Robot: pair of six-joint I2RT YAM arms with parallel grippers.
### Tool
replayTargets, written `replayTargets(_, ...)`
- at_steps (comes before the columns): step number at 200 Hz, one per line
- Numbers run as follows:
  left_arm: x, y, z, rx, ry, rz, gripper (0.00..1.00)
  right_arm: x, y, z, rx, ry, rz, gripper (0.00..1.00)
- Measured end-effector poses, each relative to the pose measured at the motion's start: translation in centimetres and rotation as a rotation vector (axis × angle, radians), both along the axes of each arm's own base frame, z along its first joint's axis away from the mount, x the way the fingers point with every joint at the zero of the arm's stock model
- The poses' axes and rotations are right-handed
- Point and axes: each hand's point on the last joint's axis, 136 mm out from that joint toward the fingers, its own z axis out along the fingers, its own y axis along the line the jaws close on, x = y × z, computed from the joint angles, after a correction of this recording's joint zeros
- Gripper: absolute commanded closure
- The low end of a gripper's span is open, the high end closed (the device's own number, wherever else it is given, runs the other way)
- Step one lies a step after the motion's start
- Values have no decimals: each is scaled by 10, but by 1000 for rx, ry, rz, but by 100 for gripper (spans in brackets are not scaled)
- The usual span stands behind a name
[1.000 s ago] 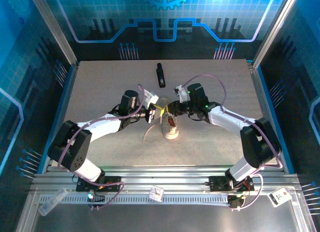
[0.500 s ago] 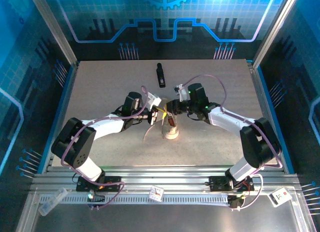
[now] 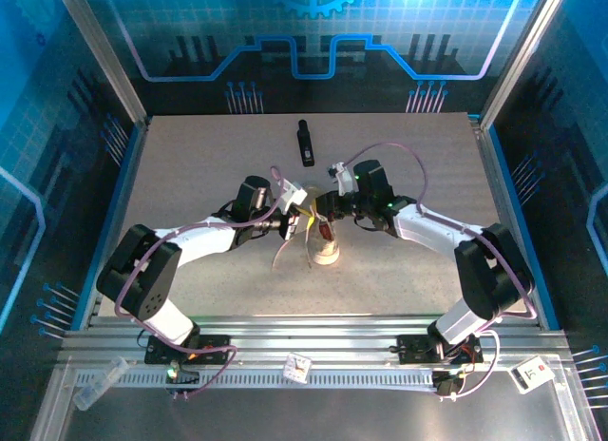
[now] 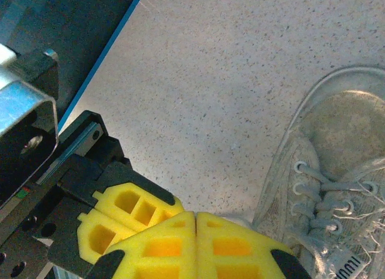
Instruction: Tie the shoes
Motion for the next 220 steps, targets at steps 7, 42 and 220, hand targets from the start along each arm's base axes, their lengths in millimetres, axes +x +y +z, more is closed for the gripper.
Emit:
replayTargets(7,1,1,1,5,-4,2,100,0,-1,0,-2,-9,-4,100)
replayTargets(42,5,8,9,17,-37,10,100,-5,-7,7,2,-54,-13,94)
replayTargets(220,12,13,27,64,-128,-24,100,-11,-1,12,74,-121,78,49)
